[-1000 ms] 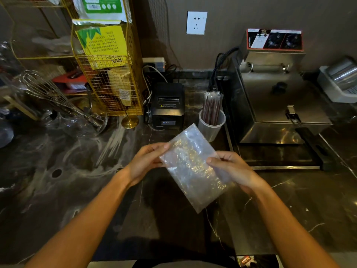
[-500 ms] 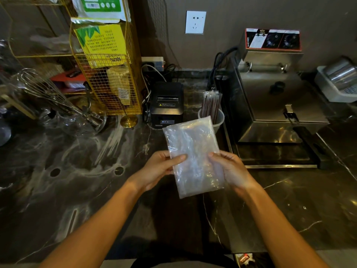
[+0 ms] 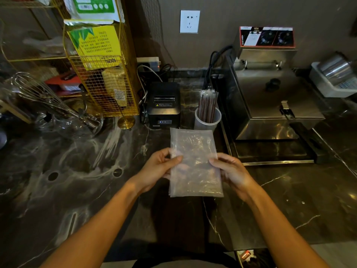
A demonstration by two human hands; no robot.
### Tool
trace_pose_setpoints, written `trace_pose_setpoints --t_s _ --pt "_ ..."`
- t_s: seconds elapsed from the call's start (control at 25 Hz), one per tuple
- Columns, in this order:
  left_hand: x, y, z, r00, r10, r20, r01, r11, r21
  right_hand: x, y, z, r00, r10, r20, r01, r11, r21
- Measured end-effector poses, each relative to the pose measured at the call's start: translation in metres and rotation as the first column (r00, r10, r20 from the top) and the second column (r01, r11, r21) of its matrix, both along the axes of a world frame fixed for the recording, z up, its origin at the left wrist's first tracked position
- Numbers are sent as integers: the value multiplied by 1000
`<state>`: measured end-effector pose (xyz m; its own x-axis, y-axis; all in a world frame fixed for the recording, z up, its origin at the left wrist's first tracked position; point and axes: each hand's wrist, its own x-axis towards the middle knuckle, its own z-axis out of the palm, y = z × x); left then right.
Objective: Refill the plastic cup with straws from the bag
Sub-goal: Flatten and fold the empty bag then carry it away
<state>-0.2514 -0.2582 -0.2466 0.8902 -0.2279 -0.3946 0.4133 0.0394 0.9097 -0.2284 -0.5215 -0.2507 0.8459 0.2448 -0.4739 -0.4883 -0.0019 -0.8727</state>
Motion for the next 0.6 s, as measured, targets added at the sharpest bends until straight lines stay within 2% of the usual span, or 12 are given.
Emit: trace_pose_setpoints --t_s 0.16,0.36,0.48,0.6 --pt "1 3 1 999 -17 49 18 1000 -26 -2 6 5 990 -99 -97 111 985 134" --pt "0 5 -1 1000 15 5 -14 991 -133 -11 16 7 965 -175 -197 223 940 257" --pt "-4 4 -5 998 36 -55 -44 988 -149 -13 18 10 977 -131 -166 160 971 177" --pt "-7 1 -4 1000 1 -14 -2 997 -71 -22 12 14 993 -86 -78 93 992 88"
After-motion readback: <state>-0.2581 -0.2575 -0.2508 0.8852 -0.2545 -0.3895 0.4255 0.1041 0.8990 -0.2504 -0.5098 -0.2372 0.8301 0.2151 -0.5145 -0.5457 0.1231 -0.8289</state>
